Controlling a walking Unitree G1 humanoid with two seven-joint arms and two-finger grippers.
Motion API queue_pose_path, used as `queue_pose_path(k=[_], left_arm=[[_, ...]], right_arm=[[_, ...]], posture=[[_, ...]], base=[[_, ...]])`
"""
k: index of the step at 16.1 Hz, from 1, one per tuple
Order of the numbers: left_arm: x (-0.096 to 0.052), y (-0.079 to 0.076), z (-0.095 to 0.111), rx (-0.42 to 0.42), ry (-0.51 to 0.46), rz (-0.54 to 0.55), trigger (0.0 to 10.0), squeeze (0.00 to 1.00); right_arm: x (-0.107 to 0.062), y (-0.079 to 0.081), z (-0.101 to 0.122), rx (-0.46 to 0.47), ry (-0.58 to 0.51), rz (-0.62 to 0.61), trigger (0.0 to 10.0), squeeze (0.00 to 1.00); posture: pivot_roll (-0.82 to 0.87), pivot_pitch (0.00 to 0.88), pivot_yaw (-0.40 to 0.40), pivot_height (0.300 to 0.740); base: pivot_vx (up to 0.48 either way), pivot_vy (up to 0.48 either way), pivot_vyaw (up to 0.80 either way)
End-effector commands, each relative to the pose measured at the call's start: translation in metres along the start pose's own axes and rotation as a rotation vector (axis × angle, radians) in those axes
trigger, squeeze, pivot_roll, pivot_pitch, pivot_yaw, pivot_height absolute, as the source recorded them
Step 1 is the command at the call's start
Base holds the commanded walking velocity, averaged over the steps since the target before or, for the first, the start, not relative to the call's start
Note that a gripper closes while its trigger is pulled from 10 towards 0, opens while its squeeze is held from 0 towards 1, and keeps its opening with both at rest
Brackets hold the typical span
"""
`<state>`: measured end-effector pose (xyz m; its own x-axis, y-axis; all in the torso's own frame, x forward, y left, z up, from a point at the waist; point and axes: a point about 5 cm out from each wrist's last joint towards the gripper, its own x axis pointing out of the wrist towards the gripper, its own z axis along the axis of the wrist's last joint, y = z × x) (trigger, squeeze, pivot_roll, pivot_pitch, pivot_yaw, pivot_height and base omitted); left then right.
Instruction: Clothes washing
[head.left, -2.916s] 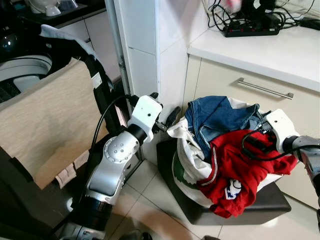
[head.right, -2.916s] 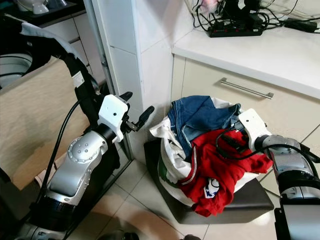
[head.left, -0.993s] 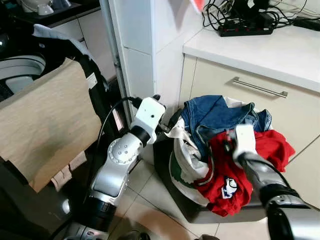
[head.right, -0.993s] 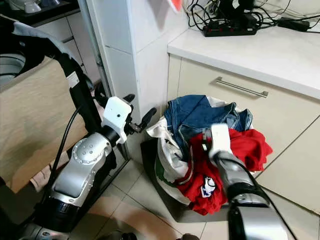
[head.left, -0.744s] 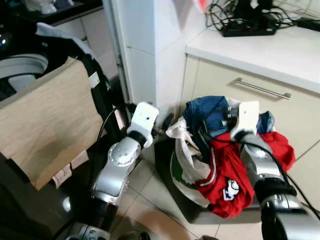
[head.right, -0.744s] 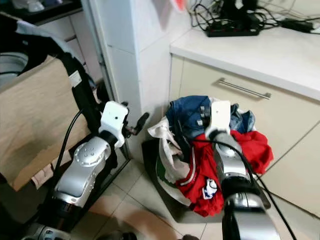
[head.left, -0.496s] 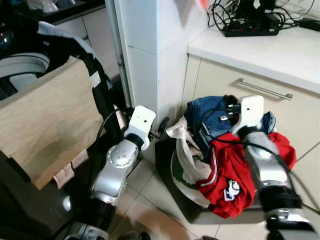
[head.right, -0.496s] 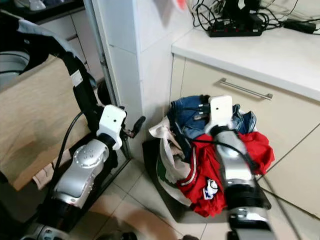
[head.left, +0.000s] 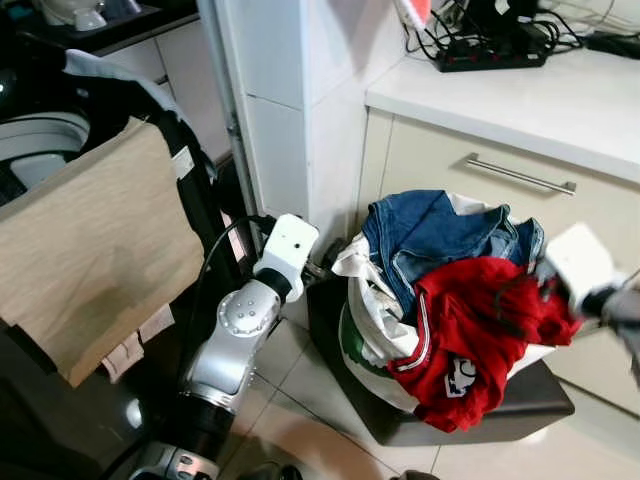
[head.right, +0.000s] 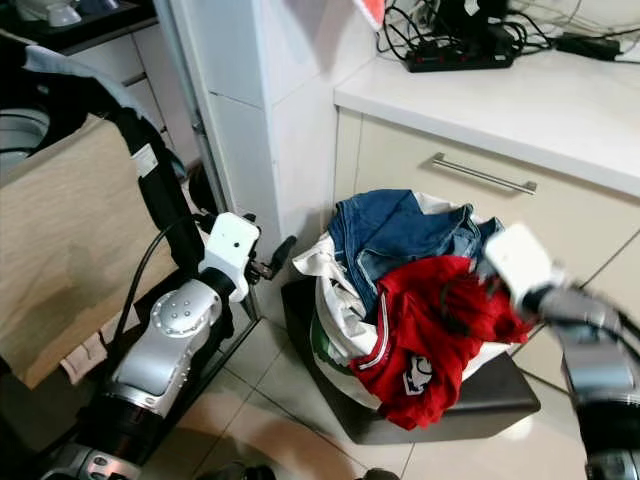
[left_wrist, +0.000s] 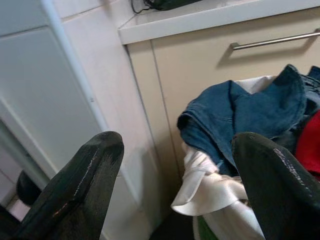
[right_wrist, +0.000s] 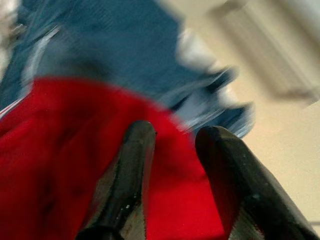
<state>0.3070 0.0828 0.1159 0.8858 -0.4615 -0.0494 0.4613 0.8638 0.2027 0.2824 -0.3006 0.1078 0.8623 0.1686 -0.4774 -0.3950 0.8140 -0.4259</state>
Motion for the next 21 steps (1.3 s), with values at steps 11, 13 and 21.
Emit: queue_pose_path(k=[11,13,21], left_arm=[[-0.026,-0.013,-0.014,0.013,-0.048,-0.249,10.0,0.00],[-0.026,-0.021,-0.005,0.045,-0.084,-0.316,10.0,0.00],[-0.021,-0.025,0.011,0.048,-0.124,-0.353,10.0,0.00]], right_arm=[[0.006,-0.016,-0.008,0.098,0.089,0.100,10.0,1.00],[0.007,-0.019,-0.020,0.130,0.143,0.094,10.0,1.00],[0.016,-0.028,-0.023,0.176,0.181,0.079,10.0,1.00]], posture=[[-0.18,0.000,0.043,0.740],[-0.19,0.000,0.049,0.740],[-0.18,0.000,0.054,0.740]], base=[[0.000,0.000,0.00],[0.000,0.000,0.00],[0.000,0.000,0.00]])
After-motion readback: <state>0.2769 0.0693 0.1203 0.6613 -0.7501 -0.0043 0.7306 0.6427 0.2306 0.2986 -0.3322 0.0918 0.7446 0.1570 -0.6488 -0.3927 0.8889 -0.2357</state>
